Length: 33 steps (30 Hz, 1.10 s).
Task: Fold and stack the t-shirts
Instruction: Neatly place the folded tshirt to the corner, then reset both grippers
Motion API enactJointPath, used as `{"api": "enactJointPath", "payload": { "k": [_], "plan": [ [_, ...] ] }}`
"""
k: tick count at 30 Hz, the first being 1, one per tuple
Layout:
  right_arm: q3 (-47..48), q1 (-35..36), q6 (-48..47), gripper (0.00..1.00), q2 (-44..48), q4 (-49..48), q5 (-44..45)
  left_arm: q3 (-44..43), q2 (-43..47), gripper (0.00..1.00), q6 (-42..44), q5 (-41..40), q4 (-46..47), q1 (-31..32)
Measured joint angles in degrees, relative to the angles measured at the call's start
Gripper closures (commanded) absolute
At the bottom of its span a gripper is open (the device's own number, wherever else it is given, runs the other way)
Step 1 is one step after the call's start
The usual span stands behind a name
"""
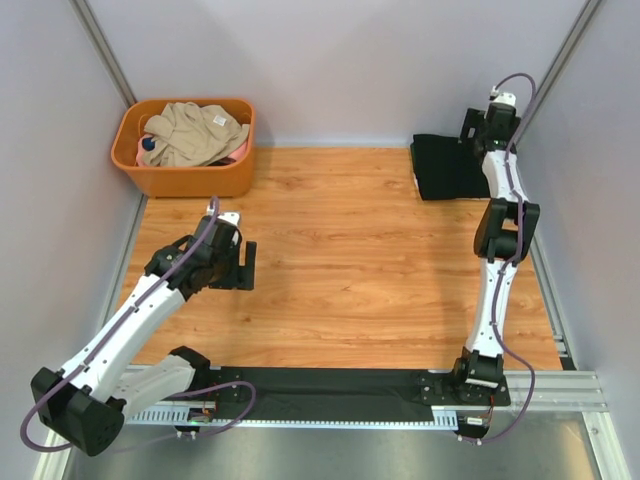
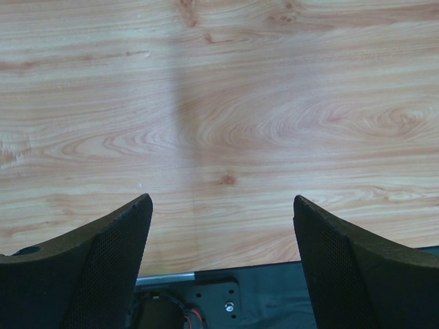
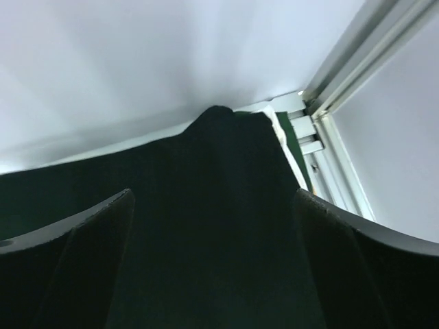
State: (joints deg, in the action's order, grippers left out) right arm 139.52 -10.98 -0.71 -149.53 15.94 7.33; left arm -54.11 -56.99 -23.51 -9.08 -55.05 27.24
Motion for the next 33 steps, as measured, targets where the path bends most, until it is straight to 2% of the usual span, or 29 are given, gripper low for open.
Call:
{"api": "enactJointPath", "payload": {
  "k": [5, 9, 12, 16, 22, 25, 29, 33],
  "plan": [
    [-5.0, 1.3, 2.9, 0.00, 9.9, 1.0, 2.6, 0.0, 1.9, 0.07, 0.0, 0.0, 0.0, 0.0],
    [-13.3, 2.1, 7.0, 0.00, 25.7, 3.1, 1.0, 0.0, 5.3, 0.00, 0.0, -0.2, 0.0, 0.0],
    [-27.1, 3.3, 9.4, 0.00, 42.6, 2.2, 0.2, 0.0, 7.6, 0.00, -0.2, -0.9, 0.0, 0.0],
    [-46.1, 8.3, 11.9, 0.00, 61.6, 1.8, -0.2, 0.0, 10.1, 0.00, -0.2, -2.0, 0.0, 0.0],
    [-73.0, 15.6, 18.1, 0.00, 78.7, 7.2, -2.5, 0.0, 11.4, 0.00, -0.4, -2.4, 0.0, 0.0],
    [-87.4, 21.6, 22.3, 0.00, 89.6, 10.6, -3.9, 0.0, 12.3, 0.00, -0.5, -2.9, 0.0, 0.0],
    [-99.9, 30.8, 26.6, 0.00, 106.3, 11.7, -6.0, 0.1, 13.7, 0.00, -1.1, -5.5, 0.2, 0.0],
    [-105.1, 32.2, 29.0, 0.00, 117.9, 12.4, -3.1, 2.2, 14.9, 0.00, -1.7, -10.1, 2.8, 0.0]
  ]
}}
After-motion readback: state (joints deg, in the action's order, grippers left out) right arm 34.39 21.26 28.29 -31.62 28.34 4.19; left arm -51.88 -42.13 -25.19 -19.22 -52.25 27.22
